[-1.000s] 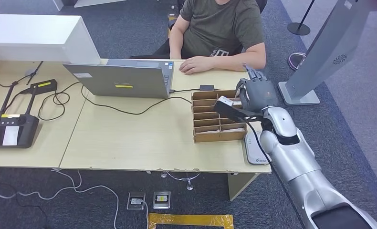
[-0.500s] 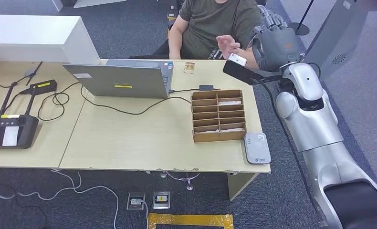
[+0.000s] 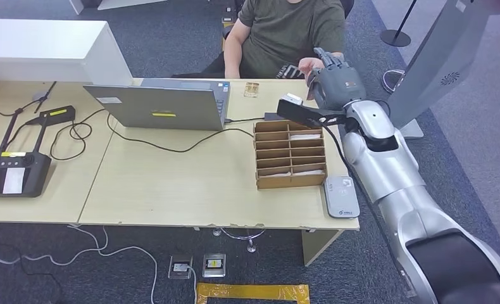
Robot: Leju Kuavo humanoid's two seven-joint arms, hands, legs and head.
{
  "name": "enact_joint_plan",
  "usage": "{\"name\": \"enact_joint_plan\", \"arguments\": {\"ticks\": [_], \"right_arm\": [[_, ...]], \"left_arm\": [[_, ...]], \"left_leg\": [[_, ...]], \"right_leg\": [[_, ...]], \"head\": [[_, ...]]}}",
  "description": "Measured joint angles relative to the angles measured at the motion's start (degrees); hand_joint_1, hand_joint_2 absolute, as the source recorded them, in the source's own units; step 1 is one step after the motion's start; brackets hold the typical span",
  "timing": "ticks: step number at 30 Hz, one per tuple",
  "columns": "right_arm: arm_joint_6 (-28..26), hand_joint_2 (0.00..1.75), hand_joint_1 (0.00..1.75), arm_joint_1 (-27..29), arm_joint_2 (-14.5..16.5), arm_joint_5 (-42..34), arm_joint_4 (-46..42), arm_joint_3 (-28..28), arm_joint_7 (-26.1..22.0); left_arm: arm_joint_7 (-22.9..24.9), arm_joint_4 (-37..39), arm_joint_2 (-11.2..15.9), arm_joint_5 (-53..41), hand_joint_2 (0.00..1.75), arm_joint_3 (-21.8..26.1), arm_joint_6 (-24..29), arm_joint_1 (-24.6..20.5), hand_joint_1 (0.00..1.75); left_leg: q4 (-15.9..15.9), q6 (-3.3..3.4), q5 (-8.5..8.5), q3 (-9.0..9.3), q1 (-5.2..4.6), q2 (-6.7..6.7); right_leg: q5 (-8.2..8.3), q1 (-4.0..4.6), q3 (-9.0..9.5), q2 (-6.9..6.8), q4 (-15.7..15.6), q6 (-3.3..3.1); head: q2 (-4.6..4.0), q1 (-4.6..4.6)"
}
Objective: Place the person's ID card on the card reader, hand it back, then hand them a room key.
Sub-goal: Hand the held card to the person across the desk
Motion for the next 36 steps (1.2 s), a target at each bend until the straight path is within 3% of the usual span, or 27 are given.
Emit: {"name": "enact_joint_plan", "arguments": {"ticks": [15,19,25,29,32,36], "right_arm": [[0.3,1.75,1.71,-1.4,2.2,1.5,6.9,1.3,1.6],[0.0,1.75,0.0,-1.4,2.2,1.9,7.8,1.6,2.4],[-4.3,1.75,0.0,-1.5,2.0,3.4,8.8,1.9,3.6],[-4.9,0.0,0.0,-1.9,1.9,3.9,9.4,2.1,3.6],[-6.1,0.0,0.0,-2.0,1.8,3.9,9.8,2.2,3.4],[-13.2,0.0,0.0,-2.4,0.6,3.9,10.3,2.1,2.2]], "left_arm": [[0.3,0.0,0.0,0.0,0.0,-0.2,0.4,0.4,0.0],[0.3,0.0,0.0,0.0,0.0,-0.2,0.4,0.4,0.0],[0.3,0.0,0.1,0.0,0.0,-0.3,-0.6,0.5,0.0],[0.3,0.0,0.9,0.0,0.0,-0.3,-3.3,0.6,0.0],[0.3,0.0,1.5,0.0,0.0,-0.3,-3.4,0.7,0.0],[0.2,0.0,1.6,0.0,0.0,-0.3,-2.2,1.3,0.0]], "left_leg": [[0.0,0.0,0.0,-0.02,0.0,-0.06],[0.0,0.0,0.0,-0.02,0.0,-0.05],[0.0,0.0,0.0,0.0,0.0,-0.05],[0.0,0.0,0.0,0.01,0.01,-0.04],[0.0,0.0,0.0,0.02,0.01,-0.03],[0.0,0.0,0.0,0.02,0.01,-0.03]], "right_leg": [[0.0,0.01,0.0,-0.06,0.0,0.0],[0.0,0.01,-0.01,-0.05,0.0,0.0],[0.0,0.01,-0.01,-0.03,0.0,0.0],[0.0,0.02,-0.01,-0.01,0.0,0.0],[0.0,0.02,-0.01,0.0,0.0,0.0],[0.0,0.02,-0.01,0.0,0.0,0.0]], "head": [[0.0,0.01],[0.0,0.01],[0.0,0.01],[0.0,0.01],[0.0,0.01],[0.0,0.01]]}}
